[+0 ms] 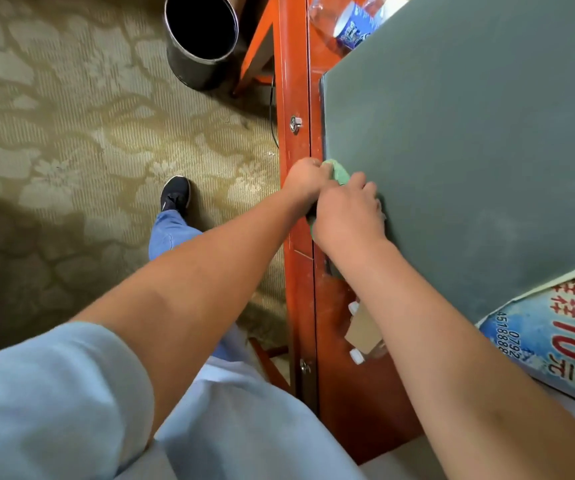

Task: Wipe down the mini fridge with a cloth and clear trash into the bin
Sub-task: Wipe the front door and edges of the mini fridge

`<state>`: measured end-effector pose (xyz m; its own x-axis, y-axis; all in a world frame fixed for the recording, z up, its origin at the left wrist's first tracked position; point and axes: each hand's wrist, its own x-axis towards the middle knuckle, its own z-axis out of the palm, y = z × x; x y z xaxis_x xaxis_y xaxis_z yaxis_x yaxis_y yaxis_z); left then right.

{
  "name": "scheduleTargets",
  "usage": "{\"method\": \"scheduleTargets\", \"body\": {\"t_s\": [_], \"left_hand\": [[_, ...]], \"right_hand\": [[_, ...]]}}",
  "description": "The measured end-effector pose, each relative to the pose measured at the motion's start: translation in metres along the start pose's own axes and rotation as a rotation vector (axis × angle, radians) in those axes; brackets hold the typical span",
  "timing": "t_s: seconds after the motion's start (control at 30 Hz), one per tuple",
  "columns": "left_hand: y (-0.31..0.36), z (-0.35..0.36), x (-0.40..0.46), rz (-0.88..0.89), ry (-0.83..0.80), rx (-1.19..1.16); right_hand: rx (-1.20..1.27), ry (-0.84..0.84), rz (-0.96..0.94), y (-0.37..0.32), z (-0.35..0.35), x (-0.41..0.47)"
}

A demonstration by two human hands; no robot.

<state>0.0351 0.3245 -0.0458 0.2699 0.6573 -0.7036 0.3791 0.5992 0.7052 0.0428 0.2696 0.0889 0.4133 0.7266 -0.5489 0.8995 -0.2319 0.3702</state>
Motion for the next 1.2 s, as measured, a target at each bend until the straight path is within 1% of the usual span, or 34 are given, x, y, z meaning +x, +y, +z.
{"method": "scheduleTargets", "body": {"t_s": [0.1,0.2,0.23,0.27,0.33,0.53,0.6,0.63,0.67,0.77,0.83,0.87,0.97,1.03,1.1,1.13,1.2], "left_hand": [[-0.028,0.018,-0.018,-0.034,-0.089,0.029],[-0.067,0.040,-0.052,-0.165,-0.240,-0.007],[-0.071,0.042,-0.055,-0.182,-0.252,-0.032],[-0.069,0.041,-0.052,-0.180,-0.247,-0.047],[-0.051,0.029,-0.034,-0.154,-0.199,-0.031],[0.045,-0.039,0.054,0.006,0.060,-0.009],[0.063,-0.047,0.071,0.038,0.101,-0.013],[0.064,-0.046,0.072,0.034,0.096,-0.013],[0.057,-0.042,0.066,0.023,0.073,-0.024],[0.017,-0.017,0.029,-0.059,-0.048,-0.028],[-0.001,-0.010,0.011,-0.095,-0.088,-0.022],[-0.003,-0.010,0.013,-0.107,-0.095,-0.010],[0.023,-0.026,0.037,-0.100,-0.149,0.029],[0.042,-0.035,0.059,-0.092,-0.099,0.040],[0.047,-0.035,0.068,-0.086,-0.052,0.023],[0.043,-0.031,0.063,-0.081,-0.047,0.044],[0.025,-0.018,0.042,-0.093,-0.070,0.067]], "right_hand": [[-0.031,-0.163,0.008,-0.001,0.015,-0.009],[-0.044,-0.394,0.042,0.004,0.036,-0.031],[-0.060,-0.426,0.046,0.004,0.037,-0.033],[-0.082,-0.423,0.046,0.004,0.034,-0.031],[-0.092,-0.347,0.025,0.001,0.020,-0.013],[0.007,0.049,-0.009,-0.020,-0.040,0.062],[0.017,0.121,-0.010,-0.021,-0.051,0.078],[0.009,0.117,-0.010,-0.020,-0.051,0.081],[0.013,0.076,-0.004,-0.018,-0.049,0.080],[0.075,-0.158,0.060,-0.017,-0.028,0.055],[-0.054,-0.274,0.037,-0.021,-0.021,0.041],[-0.105,-0.294,0.028,-0.022,-0.022,0.044],[-0.127,-0.294,0.030,-0.022,-0.045,0.076],[-0.069,-0.191,0.037,-0.020,-0.057,0.088],[-0.021,-0.093,0.012,-0.019,-0.052,0.080],[-0.021,-0.078,-0.006,-0.017,-0.045,0.071],[-0.032,-0.131,-0.016,-0.013,-0.029,0.051]]}}
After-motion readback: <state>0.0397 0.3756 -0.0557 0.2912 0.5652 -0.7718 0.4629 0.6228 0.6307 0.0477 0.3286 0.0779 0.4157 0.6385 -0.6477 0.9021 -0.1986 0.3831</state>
